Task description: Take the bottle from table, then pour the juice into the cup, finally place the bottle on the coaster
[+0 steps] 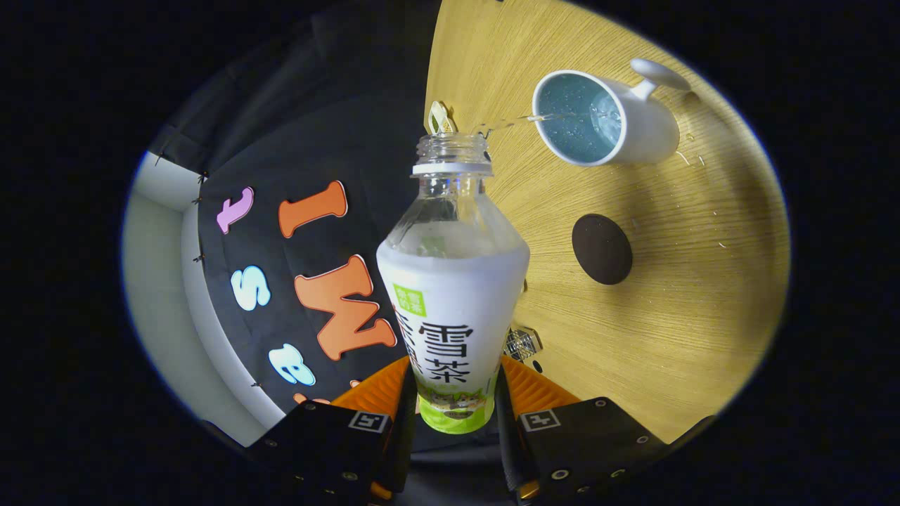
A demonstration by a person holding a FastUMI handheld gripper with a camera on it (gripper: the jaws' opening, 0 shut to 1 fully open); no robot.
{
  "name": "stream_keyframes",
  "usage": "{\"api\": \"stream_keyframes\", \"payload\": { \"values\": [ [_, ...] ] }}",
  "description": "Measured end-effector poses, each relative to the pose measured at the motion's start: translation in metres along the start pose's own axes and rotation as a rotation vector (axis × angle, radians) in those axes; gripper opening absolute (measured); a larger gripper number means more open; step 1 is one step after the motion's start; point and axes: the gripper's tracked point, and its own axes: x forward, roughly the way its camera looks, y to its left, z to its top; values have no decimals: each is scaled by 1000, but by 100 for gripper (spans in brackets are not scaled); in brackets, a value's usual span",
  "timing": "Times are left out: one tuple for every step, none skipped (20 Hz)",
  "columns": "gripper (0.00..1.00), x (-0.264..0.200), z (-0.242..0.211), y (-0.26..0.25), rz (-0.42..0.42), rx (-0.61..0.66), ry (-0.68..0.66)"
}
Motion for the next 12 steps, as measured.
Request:
{"api": "stream_keyframes", "payload": {
  "values": [
    [53,0,1,1,4,6,-2],
    [53,-2,1,3,4,11,-3],
    [53,-2,1,3,4,11,-6],
    [53,-1,0,3,3,8,-7],
    [53,-1,-1,2,0,4,-3],
    [53,-3,-1,3,1,6,-6],
    [53,-2,-1,4,1,10,-3],
    [53,-3,-1,6,4,18,-5],
    [53,-2,-2,7,3,25,-5],
    [53,-2,-2,8,3,31,-7],
    [53,-1,-2,9,4,34,-7],
    [53,-2,-3,10,6,37,-7]
  ]
}}
